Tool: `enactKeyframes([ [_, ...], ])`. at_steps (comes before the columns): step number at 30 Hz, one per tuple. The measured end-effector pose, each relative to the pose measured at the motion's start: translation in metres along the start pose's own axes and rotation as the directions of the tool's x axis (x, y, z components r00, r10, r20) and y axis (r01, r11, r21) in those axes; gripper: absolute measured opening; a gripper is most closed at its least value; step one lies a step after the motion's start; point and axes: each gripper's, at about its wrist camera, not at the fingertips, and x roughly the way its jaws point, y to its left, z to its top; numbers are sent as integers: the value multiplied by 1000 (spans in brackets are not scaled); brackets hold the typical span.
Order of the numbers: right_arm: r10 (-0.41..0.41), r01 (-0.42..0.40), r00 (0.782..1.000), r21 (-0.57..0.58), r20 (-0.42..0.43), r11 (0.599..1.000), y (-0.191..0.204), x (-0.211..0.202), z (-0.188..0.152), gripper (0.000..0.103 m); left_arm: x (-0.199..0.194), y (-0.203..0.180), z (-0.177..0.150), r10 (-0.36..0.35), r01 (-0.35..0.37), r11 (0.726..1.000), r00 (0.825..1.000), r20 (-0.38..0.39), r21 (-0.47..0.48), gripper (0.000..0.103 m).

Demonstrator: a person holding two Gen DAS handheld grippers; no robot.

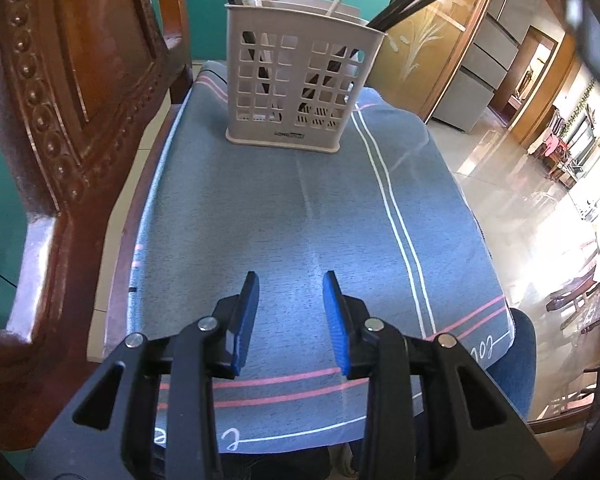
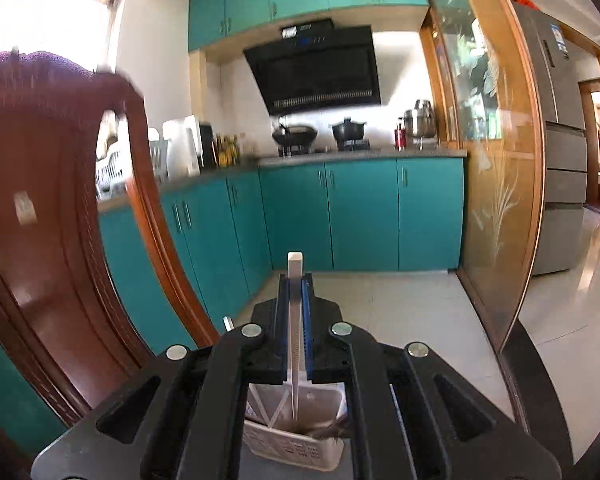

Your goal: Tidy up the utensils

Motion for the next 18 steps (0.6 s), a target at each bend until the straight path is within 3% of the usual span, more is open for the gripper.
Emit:
enactKeyframes([
  [3,-11,11,1000,-19,-27,1000,3,8,-14,9,-4,1,0,12,-12,1000,1000,13,1,37],
  [5,-1,1,1000,-16,-14,1000,3,0,-15,24,-7,2,0,24,-25,1000,999,23,5,38],
  [7,15,-15,1000,-3,17,1000,3,-19,-13,46,-13,1,1,41,-41,999,998,44,11,39],
  [11,42,-42,996,-8,80,999,0,-77,-12,64,-34,1,3,74,-78,997,992,104,26,45],
  [15,-19,25,995,-51,100,998,-4,-141,-37,85,-78,-2,6,118,-126,992,967,227,21,61],
  [18,-95,100,994,-83,61,991,-9,-166,-63,96,-122,-7,4,134,-149,989,930,342,17,77],
])
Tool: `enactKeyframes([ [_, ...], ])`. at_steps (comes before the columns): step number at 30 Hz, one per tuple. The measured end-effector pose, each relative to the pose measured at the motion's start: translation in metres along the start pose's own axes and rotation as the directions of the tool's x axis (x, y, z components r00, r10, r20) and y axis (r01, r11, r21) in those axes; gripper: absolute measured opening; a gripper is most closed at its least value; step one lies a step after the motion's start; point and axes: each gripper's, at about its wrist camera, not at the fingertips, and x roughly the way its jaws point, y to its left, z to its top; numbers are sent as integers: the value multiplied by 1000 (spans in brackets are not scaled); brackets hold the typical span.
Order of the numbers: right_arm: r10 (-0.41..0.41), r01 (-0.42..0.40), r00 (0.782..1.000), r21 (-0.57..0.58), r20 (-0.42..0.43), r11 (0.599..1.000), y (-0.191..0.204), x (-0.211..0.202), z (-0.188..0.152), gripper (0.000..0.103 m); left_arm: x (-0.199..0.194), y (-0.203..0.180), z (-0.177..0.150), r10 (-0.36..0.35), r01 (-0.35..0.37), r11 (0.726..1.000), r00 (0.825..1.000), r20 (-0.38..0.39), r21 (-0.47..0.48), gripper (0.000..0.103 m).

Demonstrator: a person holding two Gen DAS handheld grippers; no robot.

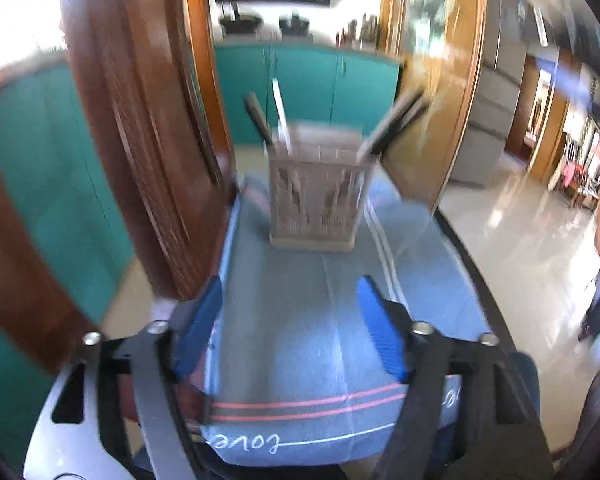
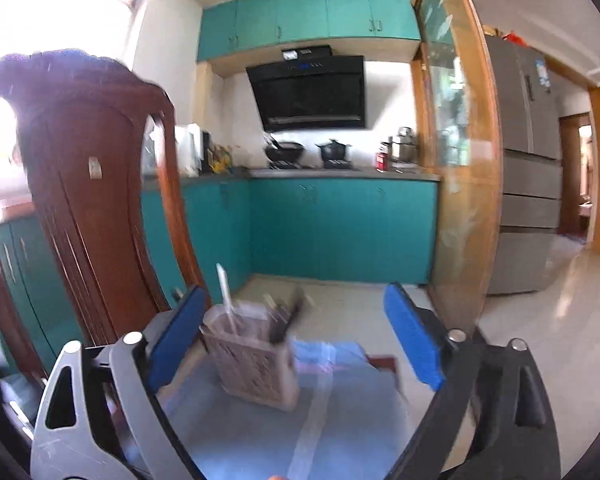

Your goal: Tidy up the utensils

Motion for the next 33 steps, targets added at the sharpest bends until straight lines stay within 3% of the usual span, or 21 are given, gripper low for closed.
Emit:
enactKeyframes([
  [1,-15,15,999,-10,-29,1000,-1,-5,-9,100,-15,0,3,6,-6,1000,999,42,2,81],
  [6,-69,62,992,-66,-110,996,3,-27,-42,100,-67,-7,11,42,-47,999,983,180,24,99],
  [10,-82,76,992,-68,-98,995,4,-47,-48,100,-95,-11,11,56,-68,997,971,234,42,99],
  [14,-69,67,995,-24,-66,997,3,-67,-43,100,-115,-12,9,58,-73,996,963,262,47,99],
  [22,-65,64,998,-63,-22,996,14,-90,-40,100,-139,-16,9,55,-74,996,947,315,47,99],
  [33,-53,51,998,-88,-17,995,22,-92,-38,100,-142,-19,4,52,-79,994,948,316,73,100],
])
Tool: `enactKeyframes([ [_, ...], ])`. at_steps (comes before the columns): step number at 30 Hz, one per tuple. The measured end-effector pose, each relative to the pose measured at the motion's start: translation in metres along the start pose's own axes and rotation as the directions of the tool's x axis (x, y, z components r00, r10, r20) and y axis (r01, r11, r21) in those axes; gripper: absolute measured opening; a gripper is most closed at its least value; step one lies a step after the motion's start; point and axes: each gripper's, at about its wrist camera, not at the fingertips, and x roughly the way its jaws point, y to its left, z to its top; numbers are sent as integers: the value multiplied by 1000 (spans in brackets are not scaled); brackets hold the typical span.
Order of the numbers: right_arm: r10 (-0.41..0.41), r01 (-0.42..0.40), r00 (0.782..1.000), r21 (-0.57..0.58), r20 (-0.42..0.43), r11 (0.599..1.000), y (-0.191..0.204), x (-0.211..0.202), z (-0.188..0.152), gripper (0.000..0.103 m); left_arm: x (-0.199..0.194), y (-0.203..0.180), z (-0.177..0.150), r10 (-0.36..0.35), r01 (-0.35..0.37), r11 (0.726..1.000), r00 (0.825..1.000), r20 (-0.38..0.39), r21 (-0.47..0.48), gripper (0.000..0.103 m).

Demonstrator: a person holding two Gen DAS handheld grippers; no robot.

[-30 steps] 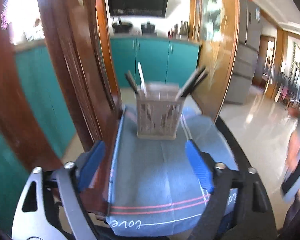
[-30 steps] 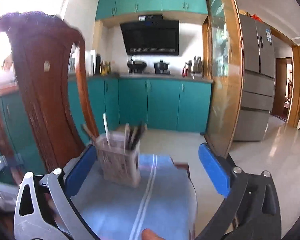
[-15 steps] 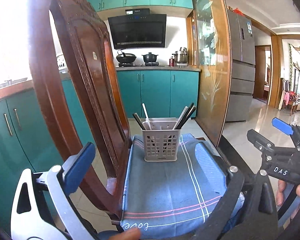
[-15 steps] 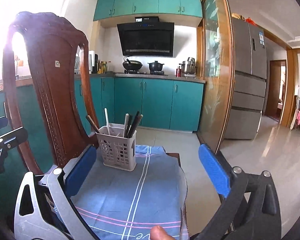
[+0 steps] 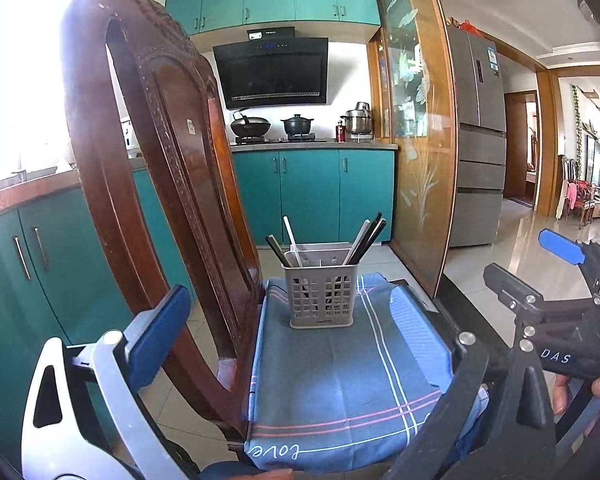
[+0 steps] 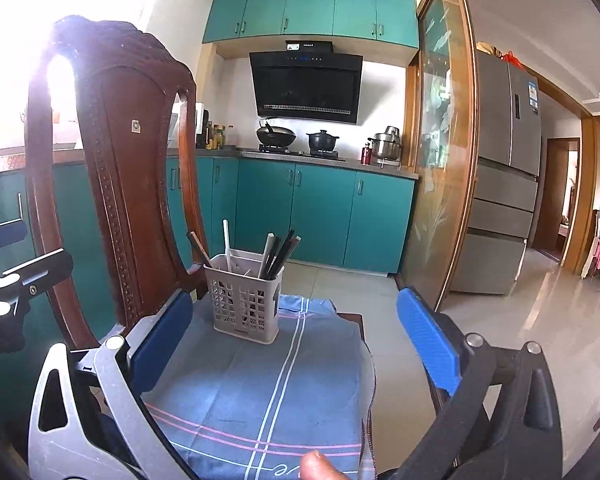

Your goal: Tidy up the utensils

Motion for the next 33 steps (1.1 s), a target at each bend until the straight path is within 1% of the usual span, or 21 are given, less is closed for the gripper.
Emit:
enactKeyframes([
  [8,-7,7,1000,11,-1,1000,-2,2,0,100,2,-2,2,-8,8,1000,1000,-7,4,100],
  [19,-13,13,1000,-3,-1,1000,-1,3,3,100,5,-1,3,-18,18,1000,1000,-19,-3,100],
  [29,-29,29,999,-19,18,999,-1,2,8,100,5,-2,6,-28,28,1000,1000,0,-6,100],
  [33,-30,30,999,-27,10,999,1,4,7,100,7,-5,4,-33,33,999,999,-3,-1,100],
])
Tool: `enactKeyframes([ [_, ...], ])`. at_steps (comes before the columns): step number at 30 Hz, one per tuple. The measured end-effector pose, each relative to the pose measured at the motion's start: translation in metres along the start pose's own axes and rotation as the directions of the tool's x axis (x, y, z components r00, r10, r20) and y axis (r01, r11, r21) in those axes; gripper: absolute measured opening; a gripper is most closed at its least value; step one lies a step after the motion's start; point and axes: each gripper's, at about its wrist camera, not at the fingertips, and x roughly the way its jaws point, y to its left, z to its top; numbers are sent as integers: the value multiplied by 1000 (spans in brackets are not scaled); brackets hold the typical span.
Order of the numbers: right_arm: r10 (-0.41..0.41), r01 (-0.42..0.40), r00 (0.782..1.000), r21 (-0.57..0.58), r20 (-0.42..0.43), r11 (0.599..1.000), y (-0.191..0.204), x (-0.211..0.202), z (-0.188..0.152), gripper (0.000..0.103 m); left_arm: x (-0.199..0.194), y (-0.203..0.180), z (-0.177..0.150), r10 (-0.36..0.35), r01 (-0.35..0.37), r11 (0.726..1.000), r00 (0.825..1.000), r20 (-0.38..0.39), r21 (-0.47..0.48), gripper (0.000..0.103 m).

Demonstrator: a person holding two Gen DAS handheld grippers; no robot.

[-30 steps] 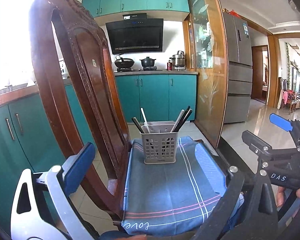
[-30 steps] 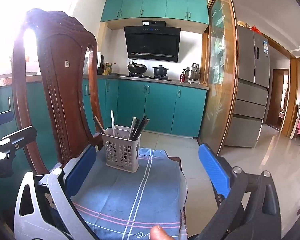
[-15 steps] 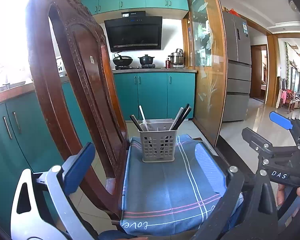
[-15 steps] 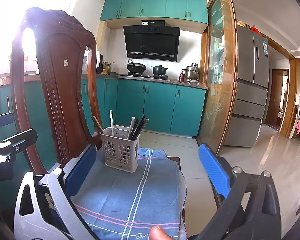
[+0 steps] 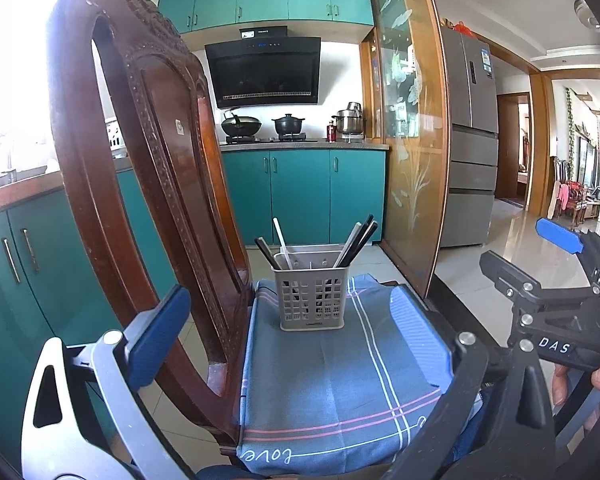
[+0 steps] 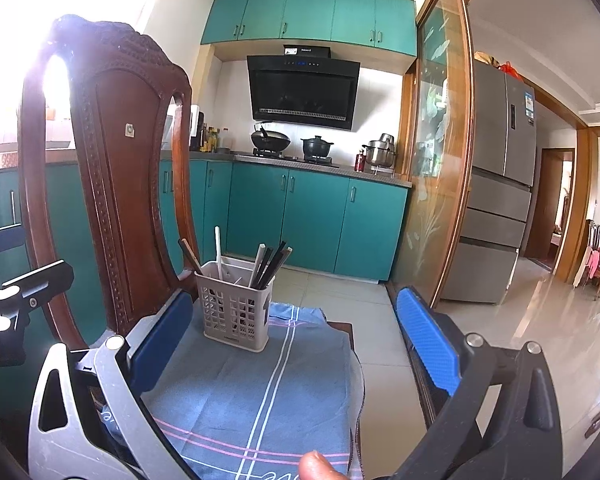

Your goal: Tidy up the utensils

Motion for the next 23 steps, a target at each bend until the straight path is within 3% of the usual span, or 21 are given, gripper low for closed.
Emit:
enactKeyframes([
  [18,3,-3,999,4,-45,1000,-3,18,-6,100,12,-7,-3,-20,20,1000,1000,-23,1,100],
  [21,-5,7,996,26,-90,1000,-9,32,-14,100,26,-6,-6,-28,27,1000,997,-70,-16,100],
  [23,-23,31,985,45,-170,999,-17,55,-28,100,42,-8,-11,-33,31,999,993,-112,-24,100],
])
